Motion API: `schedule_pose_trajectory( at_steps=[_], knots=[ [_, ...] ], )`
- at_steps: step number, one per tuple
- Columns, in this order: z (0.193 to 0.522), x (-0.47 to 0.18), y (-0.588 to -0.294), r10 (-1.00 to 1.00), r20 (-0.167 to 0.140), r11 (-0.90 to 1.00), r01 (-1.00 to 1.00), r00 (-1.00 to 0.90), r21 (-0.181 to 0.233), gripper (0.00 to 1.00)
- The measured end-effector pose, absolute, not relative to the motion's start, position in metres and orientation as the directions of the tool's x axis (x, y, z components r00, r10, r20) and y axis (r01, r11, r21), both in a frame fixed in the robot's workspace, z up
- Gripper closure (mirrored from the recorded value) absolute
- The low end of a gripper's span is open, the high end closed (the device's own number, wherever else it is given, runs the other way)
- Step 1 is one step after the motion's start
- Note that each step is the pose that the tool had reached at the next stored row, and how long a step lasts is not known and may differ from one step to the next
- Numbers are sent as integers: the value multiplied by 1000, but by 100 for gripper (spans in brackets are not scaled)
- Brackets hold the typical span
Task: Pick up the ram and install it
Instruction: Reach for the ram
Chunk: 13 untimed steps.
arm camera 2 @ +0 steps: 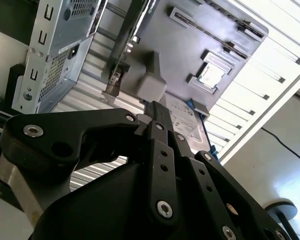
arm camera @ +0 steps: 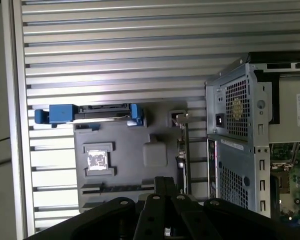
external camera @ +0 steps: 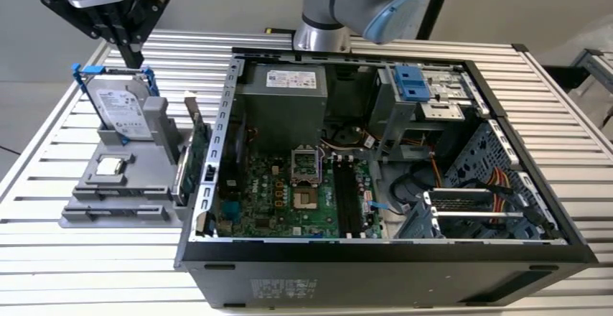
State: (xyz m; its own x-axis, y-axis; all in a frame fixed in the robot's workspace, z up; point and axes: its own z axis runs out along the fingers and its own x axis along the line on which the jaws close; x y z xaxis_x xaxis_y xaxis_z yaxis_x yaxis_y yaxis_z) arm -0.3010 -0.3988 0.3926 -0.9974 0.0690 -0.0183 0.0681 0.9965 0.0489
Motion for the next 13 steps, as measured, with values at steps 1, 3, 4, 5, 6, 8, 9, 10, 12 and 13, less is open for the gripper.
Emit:
schedule_pose_trajectory(
  at_steps=[1, 3, 4, 5, 6, 8, 9, 10, 12, 13],
  knots=[
    [393, -302, -399, 69, -18, 996, 68, -997, 49, 100],
    [393, -304, -399, 69, -18, 996, 68, -997, 49, 100],
    [393, -304, -399, 69, -18, 996, 68, -997, 49, 100],
    [393, -306, -399, 69, -18, 996, 68, -997, 49, 100],
    [393, -307, -399, 69, -18, 996, 68, -997, 49, 100],
    [393, -310, -399, 69, -18, 996, 68, -997, 49, 100],
    [393, -312, -399, 69, -18, 996, 68, -997, 49, 100],
    [393, -313, -399, 69, -18, 996, 68, -997, 49, 100],
    [393, -314, -399, 69, -18, 996, 68, -997, 49, 100],
    [393, -315, -399, 69, -18, 996, 68, -997, 49, 100]
  ],
)
